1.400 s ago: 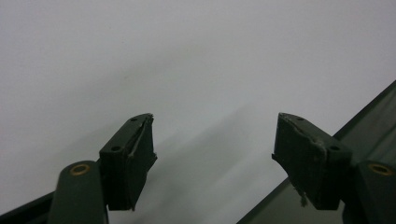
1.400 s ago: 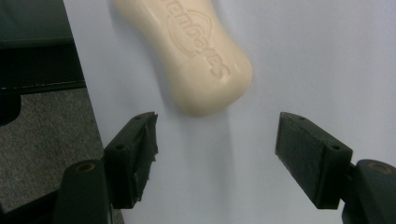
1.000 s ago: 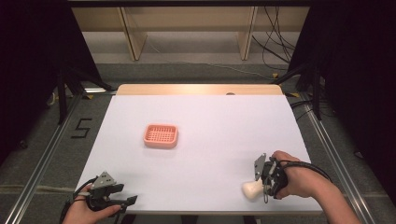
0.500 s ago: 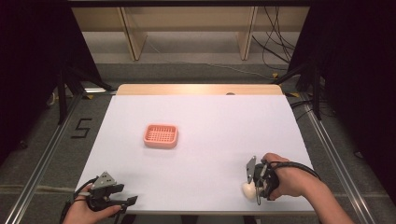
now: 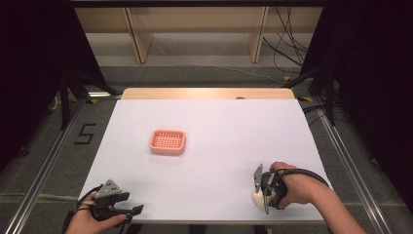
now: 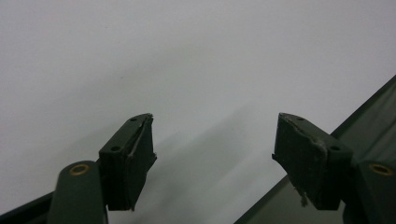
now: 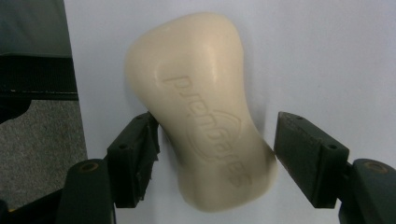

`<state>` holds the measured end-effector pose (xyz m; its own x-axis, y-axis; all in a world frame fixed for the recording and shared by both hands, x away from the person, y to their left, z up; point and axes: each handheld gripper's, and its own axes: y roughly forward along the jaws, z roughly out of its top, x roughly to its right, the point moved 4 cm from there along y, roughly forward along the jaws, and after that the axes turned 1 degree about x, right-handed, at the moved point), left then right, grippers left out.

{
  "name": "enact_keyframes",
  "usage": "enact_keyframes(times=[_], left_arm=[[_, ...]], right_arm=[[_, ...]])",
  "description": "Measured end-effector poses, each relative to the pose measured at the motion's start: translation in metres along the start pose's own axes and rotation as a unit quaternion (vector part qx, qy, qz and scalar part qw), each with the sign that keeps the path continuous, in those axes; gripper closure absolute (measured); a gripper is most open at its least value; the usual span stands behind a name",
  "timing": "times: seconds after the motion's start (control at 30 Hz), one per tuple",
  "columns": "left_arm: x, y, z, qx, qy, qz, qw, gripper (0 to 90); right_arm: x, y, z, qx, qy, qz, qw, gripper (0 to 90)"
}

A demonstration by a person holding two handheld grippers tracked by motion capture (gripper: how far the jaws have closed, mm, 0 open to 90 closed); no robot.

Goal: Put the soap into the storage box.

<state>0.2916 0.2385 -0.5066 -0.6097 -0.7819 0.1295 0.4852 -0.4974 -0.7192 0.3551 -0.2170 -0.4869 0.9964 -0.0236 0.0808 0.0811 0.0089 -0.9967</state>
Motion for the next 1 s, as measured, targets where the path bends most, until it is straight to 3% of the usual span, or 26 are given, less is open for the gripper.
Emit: enact_keyframes(times=[0.2, 0.23, 0.33, 0.43, 0.53, 0.6, 0.63, 0.8, 0.9, 1.0], left_arm=[[0.0003, -0.0006, -0.0001, -0.001, 0.001, -0.002, 1.0, 28.1], [0.0002, -0.0005, -0.0001, -0.001, 0.001, -0.002, 1.0, 28.0], [0.0004, -0.0006, -0.0002, -0.002, 0.001, -0.002, 1.0, 28.1], [0.0004, -0.0003, -0.0001, -0.001, 0.001, -0.002, 1.0, 28.1], [0.002, 0.0002, -0.0007, -0.003, -0.012, -0.003, 0.9999, 28.1], [0.0018, -0.0008, -0.001, -0.008, -0.004, -0.01, 0.9999, 28.1], [0.0026, 0.0003, -0.0007, -0.002, -0.012, -0.007, 0.9999, 28.1], [0.0025, 0.0005, -0.0006, -0.001, -0.012, -0.004, 0.9999, 28.1], [0.0008, 0.0002, 0.0, 0.0, 0.004, -0.003, 1.0, 28.0], [0.0027, 0.0008, -0.0008, -0.002, -0.013, -0.005, 0.9999, 28.0]], right_arm=[[0.0009, 0.0038, -0.0009, -0.003, 0.008, 0.007, 0.9999, 33.7], [-0.003, 0.0029, -0.002, -0.017, 0.036, 0.014, 0.9991, 34.2], [-0.003, 0.0047, -0.0017, -0.019, 0.043, 0.013, 0.9988, 36.0], [0.0004, 0.0077, -0.0005, -0.004, 0.021, 0.016, 0.9996, 37.7], [0.0006, 0.0085, -0.0007, -0.002, 0.022, 0.016, 0.9996, 38.8], [0.0002, 0.0078, -0.001, -0.003, 0.034, 0.021, 0.9992, 41.0], [0.0001, 0.0077, -0.0013, -0.002, 0.039, 0.019, 0.999, 41.9], [0.0001, 0.0077, -0.003, 0.008, 0.066, 0.029, 0.9974, 47.3], [-0.0006, 0.0069, -0.0037, 0.009, 0.091, 0.029, 0.9954, 48.8], [-0.0006, 0.007, -0.0046, 0.017, 0.101, 0.03, 0.9943, 49.1]])
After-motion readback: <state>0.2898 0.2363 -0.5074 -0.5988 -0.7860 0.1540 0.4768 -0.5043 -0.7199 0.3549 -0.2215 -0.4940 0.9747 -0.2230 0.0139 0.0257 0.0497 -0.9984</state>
